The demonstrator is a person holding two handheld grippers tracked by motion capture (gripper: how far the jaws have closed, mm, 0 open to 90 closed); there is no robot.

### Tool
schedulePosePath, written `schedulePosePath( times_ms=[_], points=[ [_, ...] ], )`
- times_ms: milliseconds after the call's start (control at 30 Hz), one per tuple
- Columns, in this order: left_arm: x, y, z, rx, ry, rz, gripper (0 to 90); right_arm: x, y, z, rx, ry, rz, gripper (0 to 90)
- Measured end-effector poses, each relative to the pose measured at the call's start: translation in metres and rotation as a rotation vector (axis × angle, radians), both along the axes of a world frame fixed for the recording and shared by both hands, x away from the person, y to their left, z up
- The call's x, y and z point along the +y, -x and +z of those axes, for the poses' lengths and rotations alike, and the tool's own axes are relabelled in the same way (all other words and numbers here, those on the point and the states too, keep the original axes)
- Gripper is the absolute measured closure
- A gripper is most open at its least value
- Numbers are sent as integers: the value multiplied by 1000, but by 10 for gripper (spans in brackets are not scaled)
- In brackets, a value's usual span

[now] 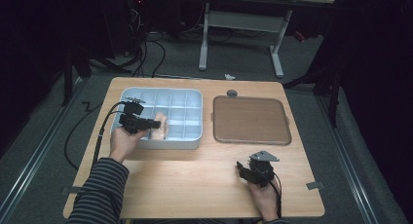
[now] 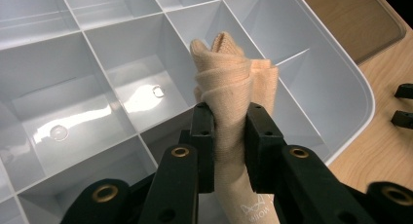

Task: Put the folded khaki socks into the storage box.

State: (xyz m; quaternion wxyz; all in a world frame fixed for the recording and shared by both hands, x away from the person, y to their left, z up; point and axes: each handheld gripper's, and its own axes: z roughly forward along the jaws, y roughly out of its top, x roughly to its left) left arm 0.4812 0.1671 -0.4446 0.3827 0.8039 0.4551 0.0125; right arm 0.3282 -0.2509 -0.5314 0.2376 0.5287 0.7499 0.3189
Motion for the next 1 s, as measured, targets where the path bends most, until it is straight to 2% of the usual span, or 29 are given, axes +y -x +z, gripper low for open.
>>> schedulePosePath(
  times_ms=[300,567,1000],
  points=[
    [2,-2,-3,18,-10,3,767,0,0,0,0,0,0,399],
    [1,-7,-10,47,-39,8,767,0,0,0,0,0,0,398],
    [-2,-10,-15,66,-61,-3,767,0,0,0,1,0,1,398]
  ],
)
